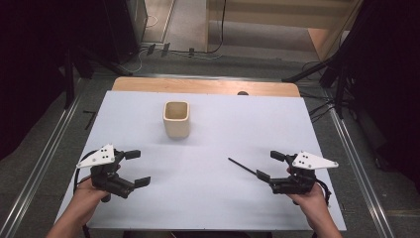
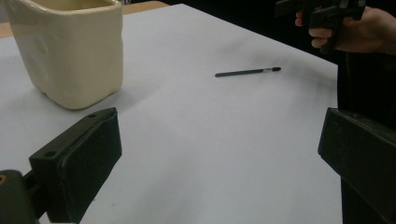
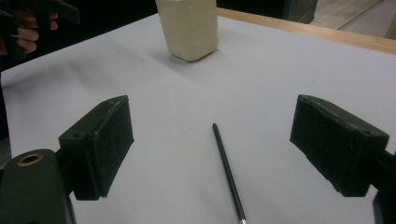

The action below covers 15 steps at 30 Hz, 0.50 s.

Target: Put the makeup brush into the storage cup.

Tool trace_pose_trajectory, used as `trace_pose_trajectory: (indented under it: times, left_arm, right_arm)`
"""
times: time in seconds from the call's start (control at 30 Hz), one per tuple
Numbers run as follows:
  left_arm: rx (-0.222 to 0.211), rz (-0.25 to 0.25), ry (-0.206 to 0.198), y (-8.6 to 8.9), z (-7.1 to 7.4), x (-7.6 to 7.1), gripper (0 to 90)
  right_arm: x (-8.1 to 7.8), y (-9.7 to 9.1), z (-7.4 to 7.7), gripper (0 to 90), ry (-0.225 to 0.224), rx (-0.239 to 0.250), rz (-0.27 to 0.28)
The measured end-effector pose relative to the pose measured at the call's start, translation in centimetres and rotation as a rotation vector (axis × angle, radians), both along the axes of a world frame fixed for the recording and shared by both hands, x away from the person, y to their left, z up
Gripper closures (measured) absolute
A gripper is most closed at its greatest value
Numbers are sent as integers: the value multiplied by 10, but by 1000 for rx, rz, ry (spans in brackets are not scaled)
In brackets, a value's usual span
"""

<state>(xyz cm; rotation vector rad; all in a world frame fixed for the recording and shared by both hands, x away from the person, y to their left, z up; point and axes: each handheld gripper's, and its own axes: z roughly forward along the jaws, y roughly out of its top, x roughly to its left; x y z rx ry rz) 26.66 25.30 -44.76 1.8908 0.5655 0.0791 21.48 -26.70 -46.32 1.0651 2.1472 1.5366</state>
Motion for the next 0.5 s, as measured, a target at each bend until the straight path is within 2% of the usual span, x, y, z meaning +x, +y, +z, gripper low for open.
trace_pose_trajectory:
  times: [0.5]
  left_arm:
    - [-5, -8, -3, 0, 0, 0, 0]
  right_arm:
    - [0, -1, 0, 139, -9, 11, 5]
